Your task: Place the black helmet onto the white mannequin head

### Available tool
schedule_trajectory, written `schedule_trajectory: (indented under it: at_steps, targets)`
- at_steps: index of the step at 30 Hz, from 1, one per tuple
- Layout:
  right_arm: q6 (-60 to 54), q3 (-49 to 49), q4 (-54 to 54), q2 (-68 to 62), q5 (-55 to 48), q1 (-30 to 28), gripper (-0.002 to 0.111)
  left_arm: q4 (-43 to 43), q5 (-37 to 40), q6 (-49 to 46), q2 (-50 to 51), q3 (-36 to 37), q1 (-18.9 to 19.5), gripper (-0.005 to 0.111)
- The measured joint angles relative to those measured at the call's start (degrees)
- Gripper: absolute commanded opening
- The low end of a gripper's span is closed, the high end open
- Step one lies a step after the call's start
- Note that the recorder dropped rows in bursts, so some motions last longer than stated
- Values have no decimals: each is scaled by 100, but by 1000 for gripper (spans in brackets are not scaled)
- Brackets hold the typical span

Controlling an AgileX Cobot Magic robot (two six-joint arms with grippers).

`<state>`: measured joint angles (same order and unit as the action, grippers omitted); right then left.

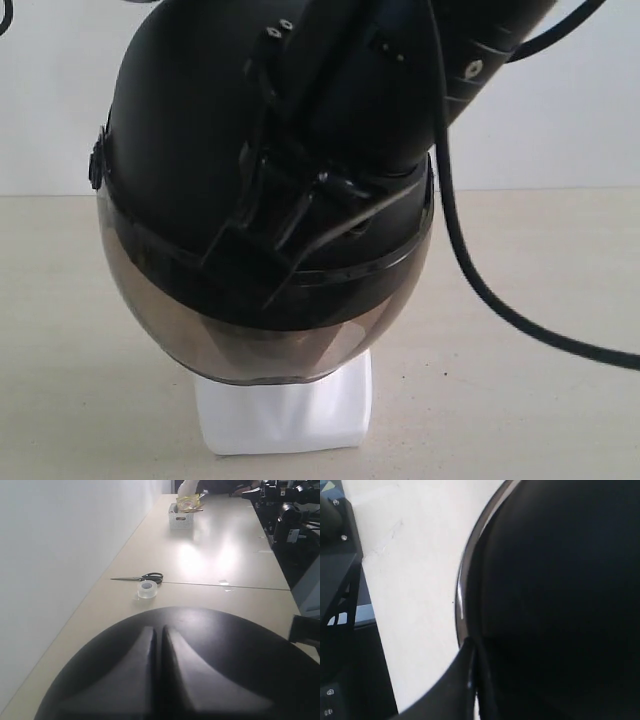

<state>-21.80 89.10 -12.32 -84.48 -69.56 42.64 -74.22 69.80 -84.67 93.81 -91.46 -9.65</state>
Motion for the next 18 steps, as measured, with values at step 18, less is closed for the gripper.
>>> schedule_trajectory:
  at_steps: [18]
  targets:
    - [28,1401,1130,1049,-18,-37,0,199,-35,0,-198,14,24,5]
